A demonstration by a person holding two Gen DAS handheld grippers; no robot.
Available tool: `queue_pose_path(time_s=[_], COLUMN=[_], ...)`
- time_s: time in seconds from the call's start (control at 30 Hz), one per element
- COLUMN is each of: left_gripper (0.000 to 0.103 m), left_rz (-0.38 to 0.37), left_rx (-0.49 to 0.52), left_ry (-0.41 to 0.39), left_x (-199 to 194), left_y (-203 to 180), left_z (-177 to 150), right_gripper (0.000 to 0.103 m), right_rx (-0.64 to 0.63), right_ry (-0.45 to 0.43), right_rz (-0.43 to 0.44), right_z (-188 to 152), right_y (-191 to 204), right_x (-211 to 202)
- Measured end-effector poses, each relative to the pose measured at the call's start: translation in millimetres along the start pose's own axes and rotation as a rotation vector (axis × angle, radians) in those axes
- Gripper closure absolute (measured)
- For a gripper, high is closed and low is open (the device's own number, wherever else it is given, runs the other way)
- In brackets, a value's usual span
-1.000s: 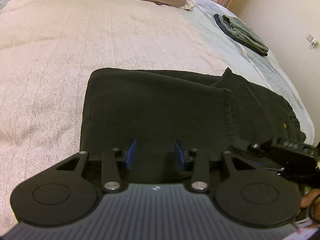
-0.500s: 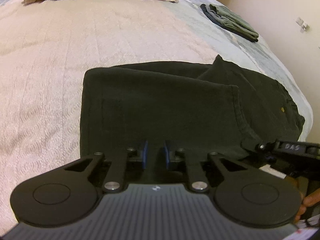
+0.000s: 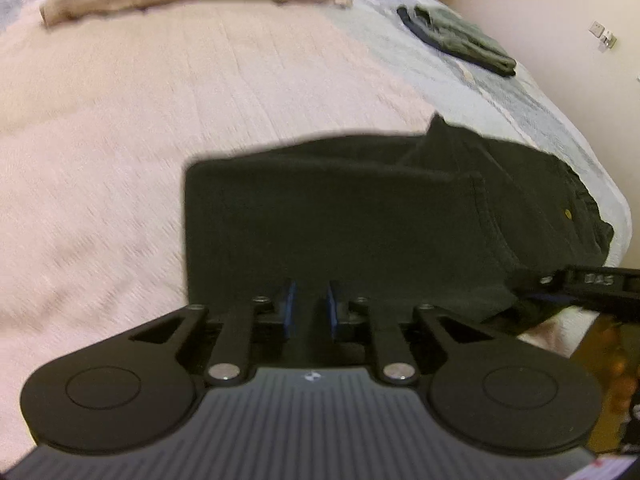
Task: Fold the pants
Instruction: 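Release the trousers and press the folded stack flat with both grippers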
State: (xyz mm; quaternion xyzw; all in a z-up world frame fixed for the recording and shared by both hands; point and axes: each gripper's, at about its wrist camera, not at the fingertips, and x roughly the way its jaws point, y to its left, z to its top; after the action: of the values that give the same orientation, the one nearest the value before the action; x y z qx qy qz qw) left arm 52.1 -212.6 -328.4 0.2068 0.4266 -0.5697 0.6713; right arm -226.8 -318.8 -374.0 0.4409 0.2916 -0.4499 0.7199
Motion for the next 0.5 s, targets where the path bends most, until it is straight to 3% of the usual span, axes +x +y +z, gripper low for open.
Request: queue_pose_path(time_s=[0.1,0.2,0.33,0.5], left_gripper=[0.09,0.089,0.089,0.089], left_rz=[0.027,0.054,0.086,0.147], left_rx=[0.003,0.029,0.052,0.122], left_ry=[-0.044,-0.078,-0.082,-0.046], left_x=[-10,0,34,73], left_y=[9,14,14,7], left_z=[15,35,51,45], right_gripper=[0.067,0.067,0.071,0.071], right_rx=[-0.143,-0.307,-0.476,-0.541], right_ry=[-0.147,-0.23,-0.203,-0.089], right_rz=[-0.13,-0.093,-0.039,-0.081], right_z=[6,16,20,16], right_y=[12,33,64,63], right_x=[-26,-21,19,83])
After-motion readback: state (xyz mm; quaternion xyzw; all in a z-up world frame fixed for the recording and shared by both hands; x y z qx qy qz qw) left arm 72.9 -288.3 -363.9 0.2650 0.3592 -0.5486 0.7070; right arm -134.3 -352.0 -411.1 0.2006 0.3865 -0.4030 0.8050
